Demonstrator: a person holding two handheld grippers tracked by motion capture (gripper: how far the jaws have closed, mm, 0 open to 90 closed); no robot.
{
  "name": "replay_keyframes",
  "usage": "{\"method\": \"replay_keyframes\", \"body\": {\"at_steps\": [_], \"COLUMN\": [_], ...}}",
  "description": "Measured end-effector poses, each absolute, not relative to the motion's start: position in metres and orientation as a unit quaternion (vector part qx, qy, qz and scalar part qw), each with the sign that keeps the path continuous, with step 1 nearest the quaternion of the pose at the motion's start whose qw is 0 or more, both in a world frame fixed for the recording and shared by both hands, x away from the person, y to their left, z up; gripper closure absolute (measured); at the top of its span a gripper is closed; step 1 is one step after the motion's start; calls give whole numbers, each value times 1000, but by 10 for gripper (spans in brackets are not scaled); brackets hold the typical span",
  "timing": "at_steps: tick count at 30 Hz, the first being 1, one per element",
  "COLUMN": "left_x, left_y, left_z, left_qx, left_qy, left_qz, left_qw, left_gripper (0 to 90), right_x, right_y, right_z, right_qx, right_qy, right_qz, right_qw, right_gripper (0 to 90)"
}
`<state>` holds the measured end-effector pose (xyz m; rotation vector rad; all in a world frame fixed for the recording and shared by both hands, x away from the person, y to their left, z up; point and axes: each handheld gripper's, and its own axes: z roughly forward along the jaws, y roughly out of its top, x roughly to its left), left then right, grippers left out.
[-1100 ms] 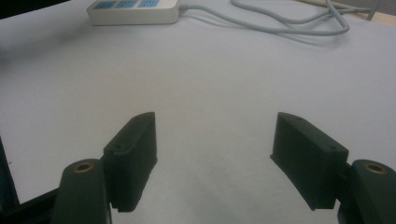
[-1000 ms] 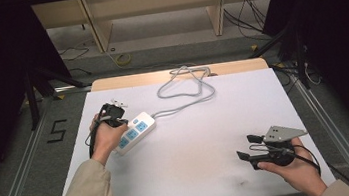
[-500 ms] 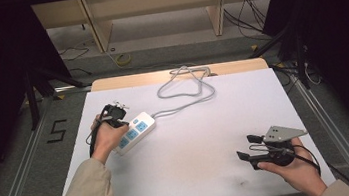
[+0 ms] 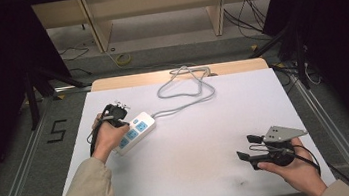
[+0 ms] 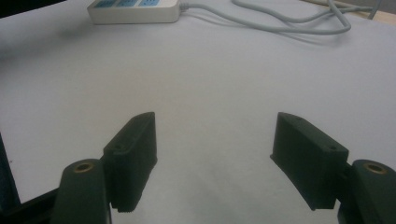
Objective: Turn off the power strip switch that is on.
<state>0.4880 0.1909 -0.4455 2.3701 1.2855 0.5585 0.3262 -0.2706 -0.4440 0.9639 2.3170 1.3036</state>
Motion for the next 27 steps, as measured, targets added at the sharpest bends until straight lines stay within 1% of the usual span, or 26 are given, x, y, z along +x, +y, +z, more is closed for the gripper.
{"method": "replay_keyframes", "body": {"at_steps": [9, 27], "left_x": [489, 492], "left_y": [189, 189], "left_z": [-445, -444], "left_qx": [847, 847], "left_qy": [455, 463], "left_qz": [201, 187], "left_qw": [186, 182], "left_gripper": [898, 899], "right_x": [326, 325], "right_y": [-270, -270], "right_z": [-444, -444], "right_qx": [337, 337], "right_qy": [810, 810], "right_qz": [454, 454], "right_qw": [156, 156], "right_gripper": [310, 310]}}
